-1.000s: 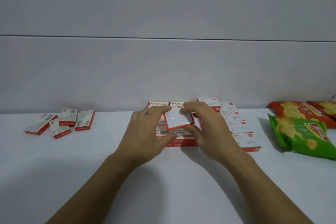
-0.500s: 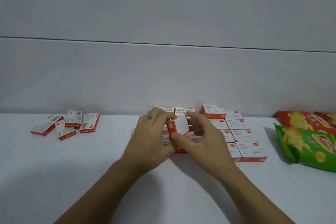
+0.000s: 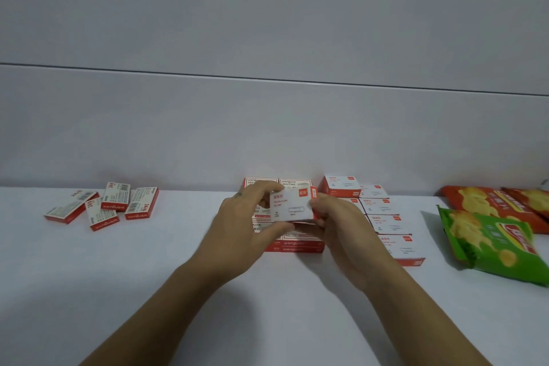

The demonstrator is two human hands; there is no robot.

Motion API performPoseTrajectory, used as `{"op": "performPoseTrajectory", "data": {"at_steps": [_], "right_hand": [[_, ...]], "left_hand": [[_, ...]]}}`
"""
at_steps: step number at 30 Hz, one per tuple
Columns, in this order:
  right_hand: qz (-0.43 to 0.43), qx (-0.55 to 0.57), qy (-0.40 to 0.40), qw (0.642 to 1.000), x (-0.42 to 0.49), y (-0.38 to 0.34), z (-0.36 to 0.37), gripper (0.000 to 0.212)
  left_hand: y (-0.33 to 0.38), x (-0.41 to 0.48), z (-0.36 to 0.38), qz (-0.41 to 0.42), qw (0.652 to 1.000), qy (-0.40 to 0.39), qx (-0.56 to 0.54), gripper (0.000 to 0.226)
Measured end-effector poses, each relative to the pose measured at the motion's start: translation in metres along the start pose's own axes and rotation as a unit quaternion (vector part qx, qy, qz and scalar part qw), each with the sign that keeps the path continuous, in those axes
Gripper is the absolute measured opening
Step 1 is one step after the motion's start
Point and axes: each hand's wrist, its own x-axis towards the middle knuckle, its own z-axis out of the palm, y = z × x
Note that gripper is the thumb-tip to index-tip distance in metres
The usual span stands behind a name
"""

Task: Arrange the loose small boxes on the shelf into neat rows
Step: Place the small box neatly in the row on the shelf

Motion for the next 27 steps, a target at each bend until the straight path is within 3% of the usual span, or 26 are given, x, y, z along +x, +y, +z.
{"op": "performPoseTrajectory", "data": {"at_steps": [4,10,12,14,17,18,23,27], "right_hand": [[-0.014,-0.021,0.057,0.998,-0.001,-0.004,-0.002,0.034],[-0.011,-0.038,0.042,0.998,-0.003,-0.007,0.0,0.031],[-0.046,-0.097,0.045,0.993,-0.003,-0.005,-0.002,0.029],[-0.144,-0.251,0.062,0.955,-0.003,-0.001,-0.009,0.039],[-0.293,-0.454,0.016,0.841,-0.002,0.0,-0.021,0.054],[-0.303,-0.479,0.01,0.824,-0.001,0.001,-0.023,0.054],[-0.294,-0.531,0.028,0.794,0.006,0.007,-0.02,0.048],[-0.306,-0.591,0.015,0.746,0.006,-0.003,-0.019,0.048]], "left_hand": [[0.0,0.001,0.0,-0.012,0.998,0.006,-0.06,0.05],[0.005,-0.001,0.001,-0.026,0.991,0.016,-0.13,0.051],[0.005,-0.001,0.001,-0.022,0.992,0.024,-0.123,0.05],[0.004,-0.001,0.001,-0.016,0.994,0.036,-0.106,0.049],[0.001,0.002,0.0,-0.021,0.995,0.045,-0.085,0.049],[0.0,0.003,0.0,-0.025,0.995,0.045,-0.08,0.05],[-0.003,0.003,0.002,-0.021,0.996,0.036,-0.08,0.05],[0.003,0.005,0.004,-0.011,0.994,0.057,-0.097,0.048]]}}
